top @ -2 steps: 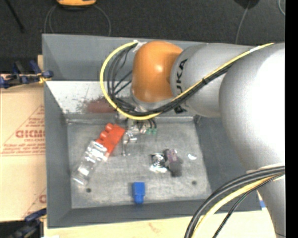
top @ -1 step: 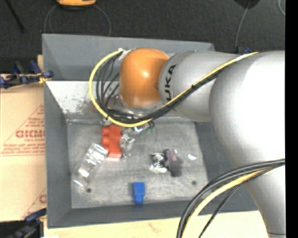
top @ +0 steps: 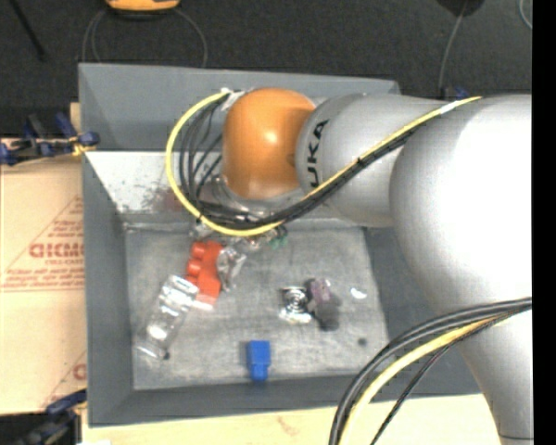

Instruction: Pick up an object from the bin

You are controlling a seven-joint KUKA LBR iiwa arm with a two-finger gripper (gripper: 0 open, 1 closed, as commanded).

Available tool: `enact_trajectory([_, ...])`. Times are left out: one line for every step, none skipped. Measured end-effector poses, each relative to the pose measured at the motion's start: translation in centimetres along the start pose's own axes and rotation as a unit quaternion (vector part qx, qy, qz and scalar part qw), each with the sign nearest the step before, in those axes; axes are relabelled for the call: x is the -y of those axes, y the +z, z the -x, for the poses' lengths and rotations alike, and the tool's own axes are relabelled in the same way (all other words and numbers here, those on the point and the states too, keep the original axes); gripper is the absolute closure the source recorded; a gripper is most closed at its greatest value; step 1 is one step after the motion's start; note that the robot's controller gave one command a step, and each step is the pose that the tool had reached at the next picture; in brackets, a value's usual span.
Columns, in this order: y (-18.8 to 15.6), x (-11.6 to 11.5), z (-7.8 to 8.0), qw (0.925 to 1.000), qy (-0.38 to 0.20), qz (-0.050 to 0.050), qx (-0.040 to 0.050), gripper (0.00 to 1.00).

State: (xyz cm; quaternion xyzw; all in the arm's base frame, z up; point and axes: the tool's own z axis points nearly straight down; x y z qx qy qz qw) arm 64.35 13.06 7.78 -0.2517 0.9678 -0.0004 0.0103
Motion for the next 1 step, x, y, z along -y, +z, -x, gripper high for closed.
enact_trajectory([-13.61, 0.15, 0.47, 0.9994, -0.033, 0.0, -0.0033, 1.0])
